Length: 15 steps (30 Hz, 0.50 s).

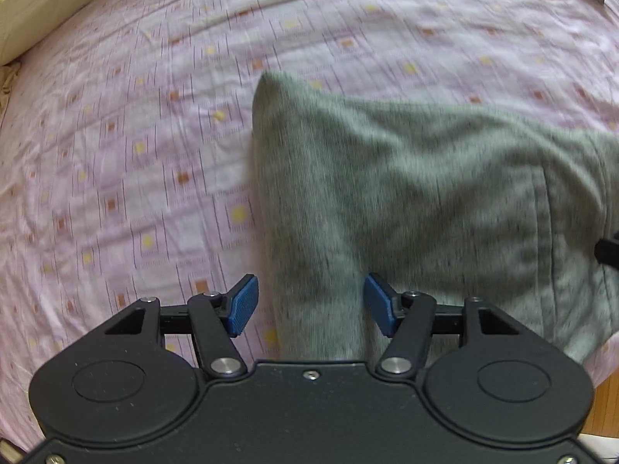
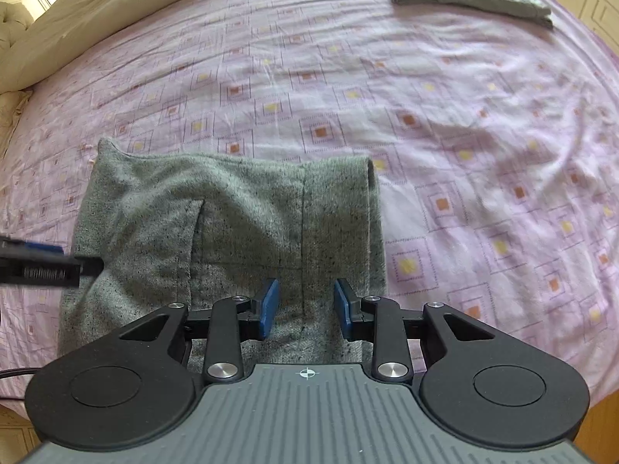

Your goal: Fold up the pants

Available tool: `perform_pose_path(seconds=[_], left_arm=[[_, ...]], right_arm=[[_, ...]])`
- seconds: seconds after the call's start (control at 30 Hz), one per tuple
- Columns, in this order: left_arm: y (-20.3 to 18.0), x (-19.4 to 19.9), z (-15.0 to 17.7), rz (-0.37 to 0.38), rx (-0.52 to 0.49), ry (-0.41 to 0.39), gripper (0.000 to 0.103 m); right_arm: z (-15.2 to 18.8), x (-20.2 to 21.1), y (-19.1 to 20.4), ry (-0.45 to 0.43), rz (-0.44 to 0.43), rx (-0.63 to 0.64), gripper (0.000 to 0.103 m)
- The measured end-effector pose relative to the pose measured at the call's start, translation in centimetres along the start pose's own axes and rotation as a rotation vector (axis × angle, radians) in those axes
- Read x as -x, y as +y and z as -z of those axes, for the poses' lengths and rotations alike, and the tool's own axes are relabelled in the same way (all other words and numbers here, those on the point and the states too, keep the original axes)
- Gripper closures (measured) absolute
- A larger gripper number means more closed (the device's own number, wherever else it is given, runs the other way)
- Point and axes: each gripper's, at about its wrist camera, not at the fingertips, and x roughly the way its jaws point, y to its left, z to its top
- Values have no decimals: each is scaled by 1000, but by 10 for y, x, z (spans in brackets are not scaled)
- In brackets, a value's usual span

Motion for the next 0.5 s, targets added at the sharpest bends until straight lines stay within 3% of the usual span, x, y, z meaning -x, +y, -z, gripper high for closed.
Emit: perform_pose_path(seconds=[0.2,0.43,0.5], left_arm=[[1,-4,19,-85,-38,-74,5],[16,-10,12,-4,-29,-63,2],[18,-14,12,19,-26,-59,1]], right_arm=[[7,-6,-3,-2,13,27,68],[6,9,-9,-77,66,-12,64],[5,2,-19,-40,40,-51,62]])
